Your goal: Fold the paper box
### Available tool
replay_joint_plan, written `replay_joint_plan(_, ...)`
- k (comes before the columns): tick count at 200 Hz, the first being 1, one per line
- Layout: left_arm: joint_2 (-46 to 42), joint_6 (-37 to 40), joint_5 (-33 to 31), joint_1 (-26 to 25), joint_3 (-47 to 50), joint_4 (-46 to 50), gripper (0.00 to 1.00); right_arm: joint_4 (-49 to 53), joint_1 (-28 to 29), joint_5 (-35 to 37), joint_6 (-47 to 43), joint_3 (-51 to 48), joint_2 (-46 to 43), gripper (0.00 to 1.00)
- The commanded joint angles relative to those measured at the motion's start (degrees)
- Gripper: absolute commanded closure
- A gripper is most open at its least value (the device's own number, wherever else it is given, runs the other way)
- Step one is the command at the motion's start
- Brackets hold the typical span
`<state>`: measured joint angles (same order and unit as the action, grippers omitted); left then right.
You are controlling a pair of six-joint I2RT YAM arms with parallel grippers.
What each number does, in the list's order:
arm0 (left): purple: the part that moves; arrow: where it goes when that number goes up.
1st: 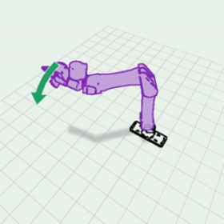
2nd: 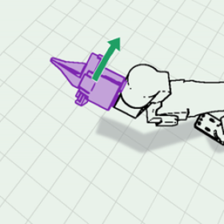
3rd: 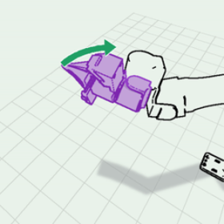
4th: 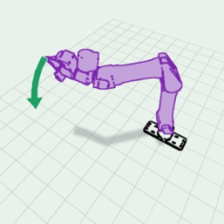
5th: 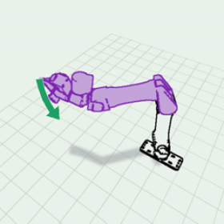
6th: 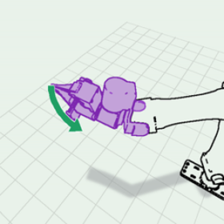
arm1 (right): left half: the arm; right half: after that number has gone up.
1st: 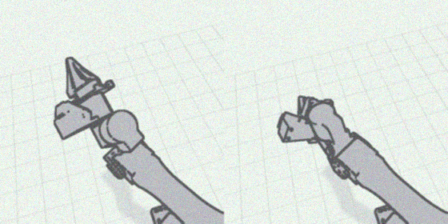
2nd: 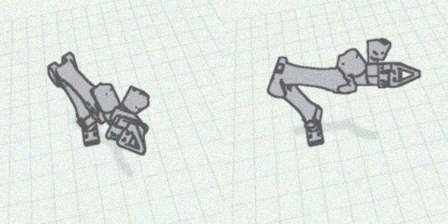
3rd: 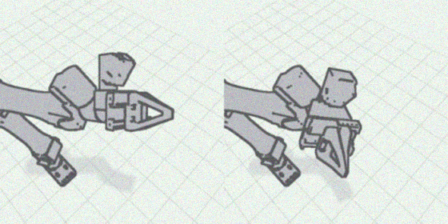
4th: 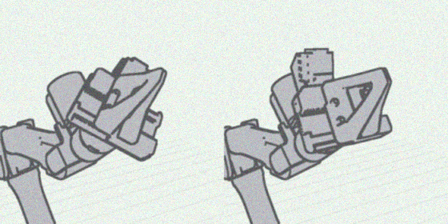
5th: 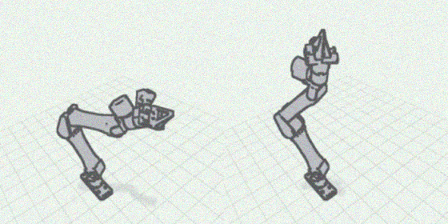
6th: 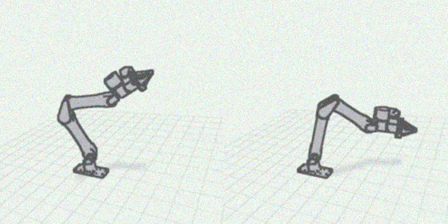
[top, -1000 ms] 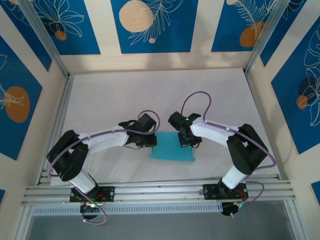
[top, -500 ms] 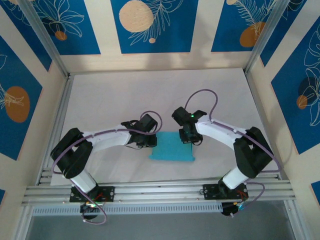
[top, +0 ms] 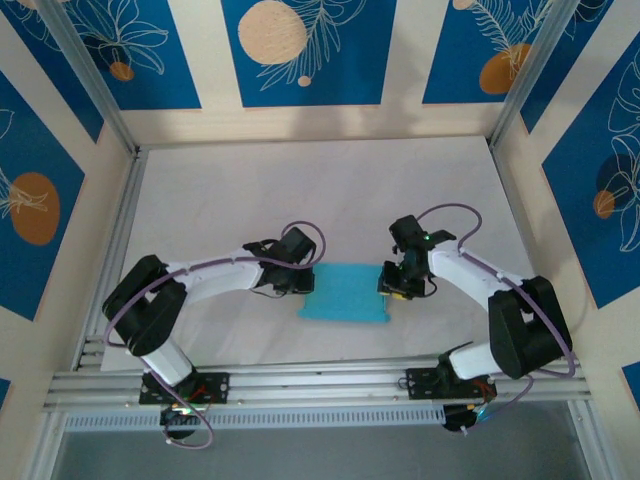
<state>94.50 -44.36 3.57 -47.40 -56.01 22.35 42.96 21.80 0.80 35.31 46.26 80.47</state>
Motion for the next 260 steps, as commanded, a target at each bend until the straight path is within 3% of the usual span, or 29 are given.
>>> replay_joint_plan(1,2.79,1.73,-1.73,-0.42,0.28,4.2,0.84,-3.38,-0.18,-6.11,-1.05,-0.16,1.64,0.7)
replay_joint_plan(25,3.57,1.87,-1.27,-0.42,0.63,3.58,0.84,-4.01,-0.04,-6.7,-1.37,-0.47,4.76,0.8)
replay_joint_plan(73,5.15,2.08,-0.06,-0.36,1.08,2.63,0.85,-4.01,1.4,-3.79,-1.54,-0.09,8.44,0.83)
replay_joint_plan(98,4.42,2.8,-0.21,-0.35,0.8,3.44,0.85,-1.89,2.66,1.15,-1.22,1.23,9.89,0.84)
replay_joint_plan(125,1.95,5.02,-1.73,-0.33,0.0,5.48,0.7,1.44,4.68,7.23,0.39,3.23,11.74,0.85)
replay_joint_plan(157,-1.75,6.9,-3.34,-0.07,-0.43,6.92,0.65,2.67,6.52,9.36,1.77,4.18,13.37,0.86)
replay_joint_plan(197,-2.82,7.35,-3.51,0.25,0.95,6.71,0.65,2.63,7.4,9.44,2.04,4.79,13.83,0.86)
replay_joint_plan(260,0.54,5.17,3.1,0.29,2.38,-3.04,0.76,0.73,8.82,6.03,0.99,5.51,14.06,0.89)
